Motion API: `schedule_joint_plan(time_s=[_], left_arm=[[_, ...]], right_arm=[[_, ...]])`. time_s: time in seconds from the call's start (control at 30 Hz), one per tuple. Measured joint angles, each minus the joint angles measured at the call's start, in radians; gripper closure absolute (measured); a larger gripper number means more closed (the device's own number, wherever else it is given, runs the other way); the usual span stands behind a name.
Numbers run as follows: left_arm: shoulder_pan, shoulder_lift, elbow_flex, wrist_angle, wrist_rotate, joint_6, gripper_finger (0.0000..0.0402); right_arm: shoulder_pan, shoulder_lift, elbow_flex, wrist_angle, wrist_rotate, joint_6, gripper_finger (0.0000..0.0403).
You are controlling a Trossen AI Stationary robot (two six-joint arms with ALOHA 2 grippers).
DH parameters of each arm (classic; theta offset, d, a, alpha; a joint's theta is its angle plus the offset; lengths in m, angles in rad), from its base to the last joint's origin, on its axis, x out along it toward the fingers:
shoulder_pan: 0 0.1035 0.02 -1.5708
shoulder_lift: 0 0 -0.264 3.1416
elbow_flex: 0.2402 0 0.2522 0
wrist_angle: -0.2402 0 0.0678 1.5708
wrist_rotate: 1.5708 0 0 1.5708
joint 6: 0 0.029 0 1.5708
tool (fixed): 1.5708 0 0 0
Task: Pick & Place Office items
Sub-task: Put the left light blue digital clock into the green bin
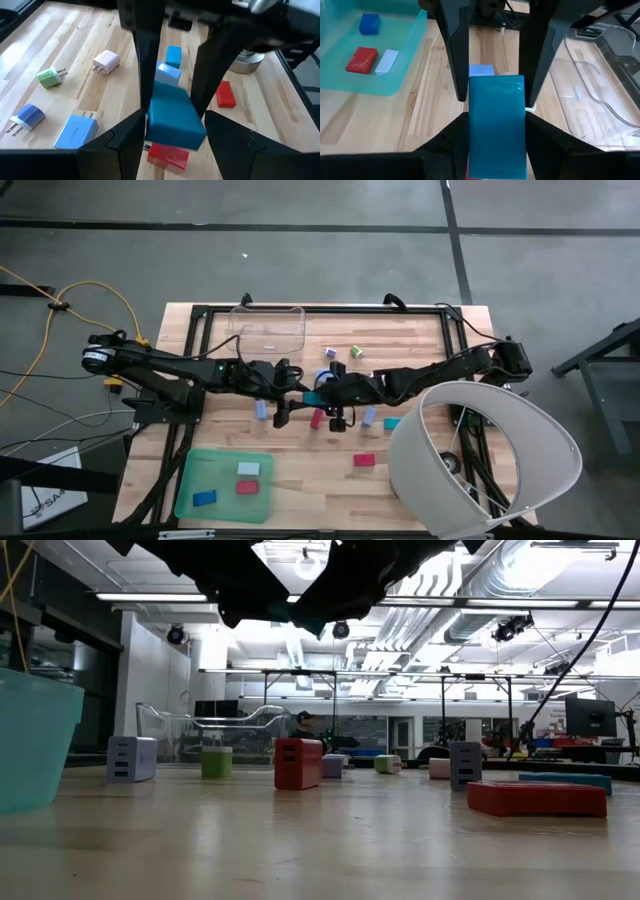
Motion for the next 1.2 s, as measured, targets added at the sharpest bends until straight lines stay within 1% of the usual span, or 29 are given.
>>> schedule_joint_plan(time_s=[0.6, 0.77, 0.87, 1.03, 1.2], left_arm=[[-0.021, -0.001, 0.0, 0.001, -0.015, 0.002, 0.0202], [-0.021, -0.001, 0.0, -0.002, -0.015, 0.047, 0.0202], [-0.021, -0.001, 0.0, -0.002, -0.014, 0.048, 0.0212], [-0.021, -0.001, 0.0, -0.003, -0.015, 0.052, 0.0245], [-0.021, -0.001, 0.0, -0.003, -0.015, 0.054, 0.0243]], right_arm=[[0.0, -0.011, 0.0, 0.013, -0.005, 0.004, 0.0255], [0.0, -0.011, 0.0, 0.013, -0.009, 0.004, 0.0256], [0.0, -0.011, 0.0, 0.013, -0.024, 0.005, 0.0256], [0.0, -0.011, 0.0, 0.012, -0.029, 0.011, 0.0255], [0.0, -0.011, 0.0, 0.013, -0.03, 0.011, 0.0255]])
